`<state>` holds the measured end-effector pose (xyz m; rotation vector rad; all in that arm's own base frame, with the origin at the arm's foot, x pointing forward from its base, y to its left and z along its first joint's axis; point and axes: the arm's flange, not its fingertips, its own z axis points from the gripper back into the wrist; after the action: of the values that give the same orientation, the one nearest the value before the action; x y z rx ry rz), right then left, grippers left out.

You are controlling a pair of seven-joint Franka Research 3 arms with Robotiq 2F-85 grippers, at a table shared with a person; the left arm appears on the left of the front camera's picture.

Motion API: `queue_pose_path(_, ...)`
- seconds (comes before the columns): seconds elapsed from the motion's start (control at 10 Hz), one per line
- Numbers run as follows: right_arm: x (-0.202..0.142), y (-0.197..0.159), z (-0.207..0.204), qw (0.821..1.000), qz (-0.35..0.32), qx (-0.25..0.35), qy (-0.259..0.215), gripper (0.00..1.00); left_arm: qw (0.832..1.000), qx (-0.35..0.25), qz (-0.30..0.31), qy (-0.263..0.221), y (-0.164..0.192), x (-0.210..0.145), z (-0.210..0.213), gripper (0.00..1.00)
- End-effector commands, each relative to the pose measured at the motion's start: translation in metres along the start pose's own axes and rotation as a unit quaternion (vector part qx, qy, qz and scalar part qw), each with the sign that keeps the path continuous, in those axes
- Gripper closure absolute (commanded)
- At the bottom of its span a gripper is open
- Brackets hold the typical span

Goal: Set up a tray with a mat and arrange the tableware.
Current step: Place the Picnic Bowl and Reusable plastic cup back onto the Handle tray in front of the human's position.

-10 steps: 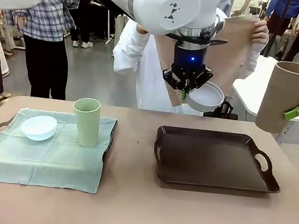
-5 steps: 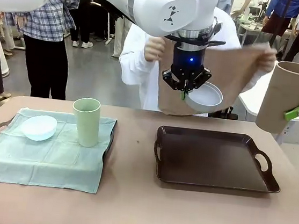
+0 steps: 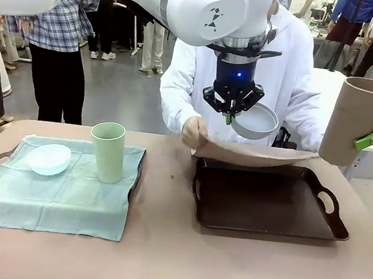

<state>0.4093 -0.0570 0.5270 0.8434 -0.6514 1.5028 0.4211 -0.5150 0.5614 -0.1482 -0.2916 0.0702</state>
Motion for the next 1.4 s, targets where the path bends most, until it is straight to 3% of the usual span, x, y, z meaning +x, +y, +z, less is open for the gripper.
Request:
queue_pose_path(0.0,-0.0014,0.0003,-0.0014,1.000,0.007,0.002,0.003,1.00,1.000,-0.006,-0.007,-0.004,0.0000,0.0026,0.0018,0.99)
queue_pose_path(1.3,-0.0014,0.0003,-0.0014,1.000,0.007,0.002,0.003,1.00,1.000,-0.006,-0.007,-0.004,0.0000,0.0026,0.0018,0.99)
